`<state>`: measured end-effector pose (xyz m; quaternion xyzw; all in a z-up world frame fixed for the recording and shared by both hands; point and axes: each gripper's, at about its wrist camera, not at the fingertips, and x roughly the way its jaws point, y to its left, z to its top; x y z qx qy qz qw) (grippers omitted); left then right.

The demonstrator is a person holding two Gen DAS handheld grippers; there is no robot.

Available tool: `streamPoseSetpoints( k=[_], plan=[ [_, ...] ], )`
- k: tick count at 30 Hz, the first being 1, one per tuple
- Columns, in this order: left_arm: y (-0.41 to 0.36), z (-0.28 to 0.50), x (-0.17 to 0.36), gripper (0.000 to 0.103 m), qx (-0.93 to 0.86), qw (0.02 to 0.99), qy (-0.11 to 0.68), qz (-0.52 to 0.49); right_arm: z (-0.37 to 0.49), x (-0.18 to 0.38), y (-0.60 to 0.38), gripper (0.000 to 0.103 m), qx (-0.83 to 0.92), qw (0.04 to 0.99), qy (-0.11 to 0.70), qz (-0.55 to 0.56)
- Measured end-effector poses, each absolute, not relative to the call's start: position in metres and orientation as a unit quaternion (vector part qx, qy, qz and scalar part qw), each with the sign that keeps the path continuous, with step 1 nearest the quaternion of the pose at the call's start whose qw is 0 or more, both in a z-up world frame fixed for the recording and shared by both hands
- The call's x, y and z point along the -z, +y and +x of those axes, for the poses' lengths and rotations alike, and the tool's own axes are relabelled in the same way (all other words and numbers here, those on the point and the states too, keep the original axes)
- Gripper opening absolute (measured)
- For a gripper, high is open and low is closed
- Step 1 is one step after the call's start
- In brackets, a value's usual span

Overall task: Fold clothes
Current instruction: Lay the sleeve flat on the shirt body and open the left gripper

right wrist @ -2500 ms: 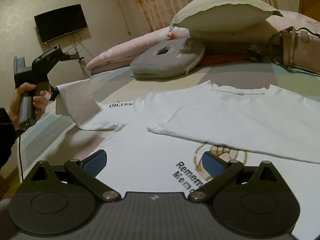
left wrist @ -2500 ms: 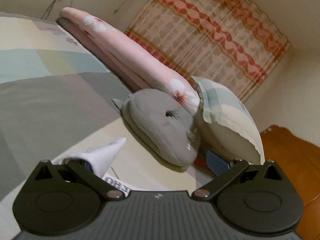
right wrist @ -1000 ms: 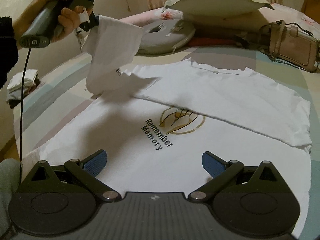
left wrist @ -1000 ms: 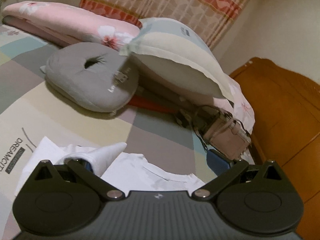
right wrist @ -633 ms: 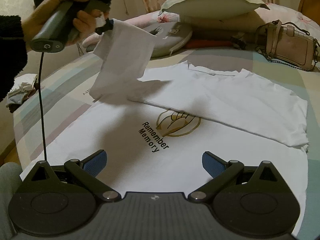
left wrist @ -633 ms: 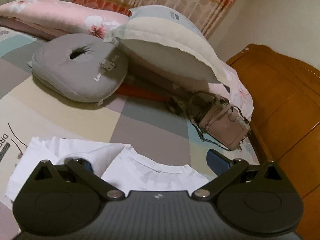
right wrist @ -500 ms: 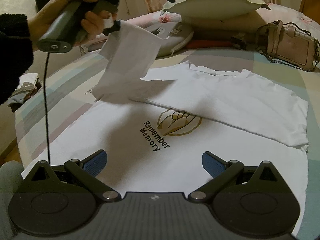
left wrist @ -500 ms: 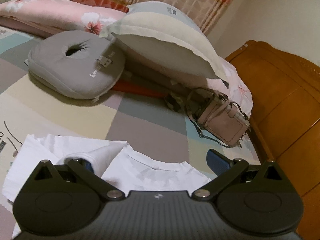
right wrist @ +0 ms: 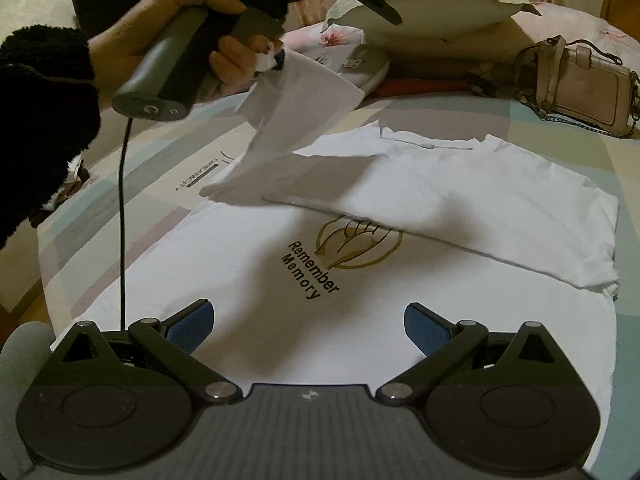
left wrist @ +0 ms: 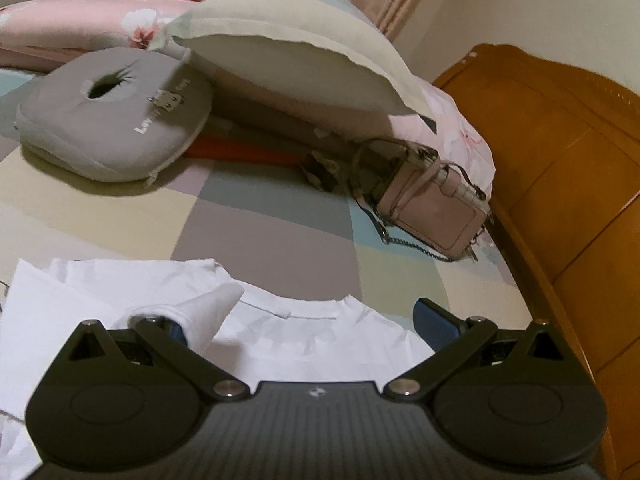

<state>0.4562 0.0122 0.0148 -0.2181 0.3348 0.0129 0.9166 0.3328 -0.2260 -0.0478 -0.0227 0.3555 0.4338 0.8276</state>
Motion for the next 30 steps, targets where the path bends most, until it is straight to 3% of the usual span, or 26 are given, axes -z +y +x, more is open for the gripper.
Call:
streamPoseSetpoints(
  k=[21, 30],
  plan=[
    [-0.037, 0.465, 0.033, 0.102, 0.027, 0.924, 0.355, -0.140, 0.336, 0.047, -0.245, 0.103, -0.423, 0.836, 0.348, -0.004],
    [-0.069, 0.446, 0.076, 0.102, 0.058, 0.940, 0.331, -0.051, 0.345, 0.050, -0.263, 0.103, -0.402, 0.846, 0.349, 0.014]
  ],
)
